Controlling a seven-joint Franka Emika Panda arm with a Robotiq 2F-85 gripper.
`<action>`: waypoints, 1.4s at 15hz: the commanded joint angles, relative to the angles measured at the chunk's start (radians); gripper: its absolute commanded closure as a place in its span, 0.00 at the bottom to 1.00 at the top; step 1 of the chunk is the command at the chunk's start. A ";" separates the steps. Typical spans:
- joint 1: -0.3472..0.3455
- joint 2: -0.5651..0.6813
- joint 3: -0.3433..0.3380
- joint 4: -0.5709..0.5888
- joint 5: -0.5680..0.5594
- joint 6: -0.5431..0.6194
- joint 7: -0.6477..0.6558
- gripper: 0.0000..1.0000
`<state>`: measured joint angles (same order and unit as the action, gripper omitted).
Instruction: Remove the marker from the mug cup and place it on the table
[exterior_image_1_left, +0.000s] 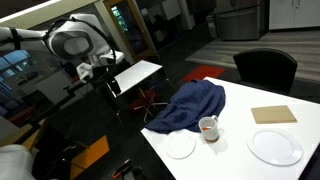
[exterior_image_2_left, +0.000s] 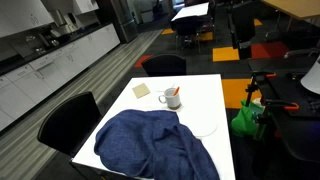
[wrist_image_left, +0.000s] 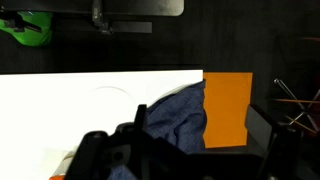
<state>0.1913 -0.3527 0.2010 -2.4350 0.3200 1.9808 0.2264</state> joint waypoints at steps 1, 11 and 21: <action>-0.001 0.000 0.001 0.001 0.000 -0.002 0.000 0.00; -0.026 0.008 0.014 0.021 -0.097 0.045 0.042 0.00; -0.108 0.149 -0.043 0.124 -0.252 0.112 0.031 0.00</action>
<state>0.1034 -0.2750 0.1748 -2.3612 0.1043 2.0568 0.2574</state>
